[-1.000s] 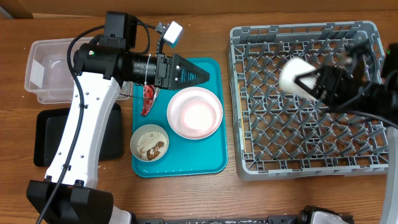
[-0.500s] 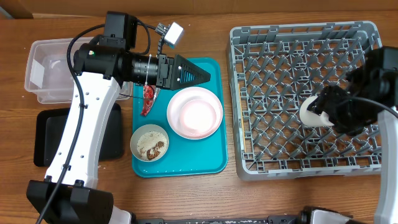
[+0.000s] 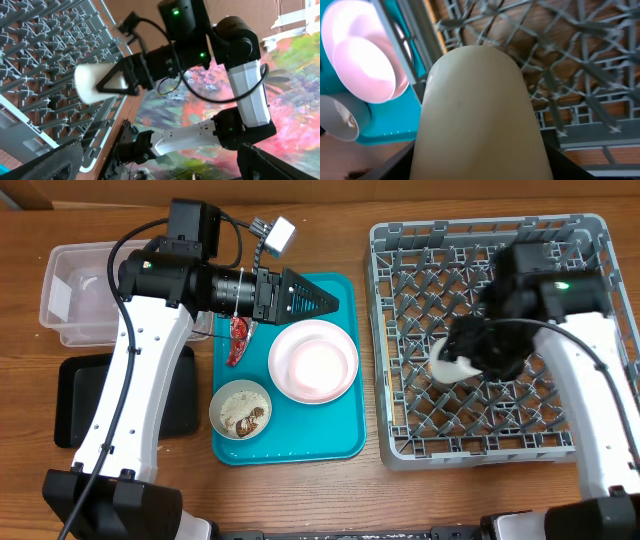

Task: Sort waste into correct bins and load items into the dishwasher
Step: 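Lower the cup into the dish rack with the right gripper and release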

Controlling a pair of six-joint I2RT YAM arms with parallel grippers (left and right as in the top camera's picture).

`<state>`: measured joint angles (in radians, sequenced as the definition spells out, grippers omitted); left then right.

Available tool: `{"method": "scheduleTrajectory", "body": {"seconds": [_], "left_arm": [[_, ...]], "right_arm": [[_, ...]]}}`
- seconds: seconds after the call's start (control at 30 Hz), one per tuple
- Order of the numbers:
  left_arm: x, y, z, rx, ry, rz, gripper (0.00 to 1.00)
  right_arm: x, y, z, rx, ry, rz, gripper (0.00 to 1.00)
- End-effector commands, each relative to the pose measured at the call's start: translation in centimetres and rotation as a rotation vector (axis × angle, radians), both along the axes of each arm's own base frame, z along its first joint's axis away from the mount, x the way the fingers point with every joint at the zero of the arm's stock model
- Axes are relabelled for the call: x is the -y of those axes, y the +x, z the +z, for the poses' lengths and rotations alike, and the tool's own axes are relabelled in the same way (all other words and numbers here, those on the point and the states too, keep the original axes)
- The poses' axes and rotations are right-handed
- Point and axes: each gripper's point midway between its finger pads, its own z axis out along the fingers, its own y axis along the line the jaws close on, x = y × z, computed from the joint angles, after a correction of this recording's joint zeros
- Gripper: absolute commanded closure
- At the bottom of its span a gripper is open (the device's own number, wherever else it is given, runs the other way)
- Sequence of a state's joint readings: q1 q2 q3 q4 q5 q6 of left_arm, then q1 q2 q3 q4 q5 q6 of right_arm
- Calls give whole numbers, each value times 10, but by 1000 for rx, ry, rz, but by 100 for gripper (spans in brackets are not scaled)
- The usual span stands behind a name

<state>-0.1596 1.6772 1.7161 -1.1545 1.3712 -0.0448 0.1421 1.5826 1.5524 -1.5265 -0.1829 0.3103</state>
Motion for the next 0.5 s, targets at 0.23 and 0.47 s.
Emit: {"method": "scheduleTrajectory", "body": {"seconds": [0.23, 0.47], "left_arm": [[0, -1, 2, 30, 25, 8, 0], [0, 0, 0, 30, 33, 12, 0]], "right_arm": [[-20, 4, -26, -89, -49, 64, 34], [-37, 3, -41, -124, -64, 120, 33]]}}
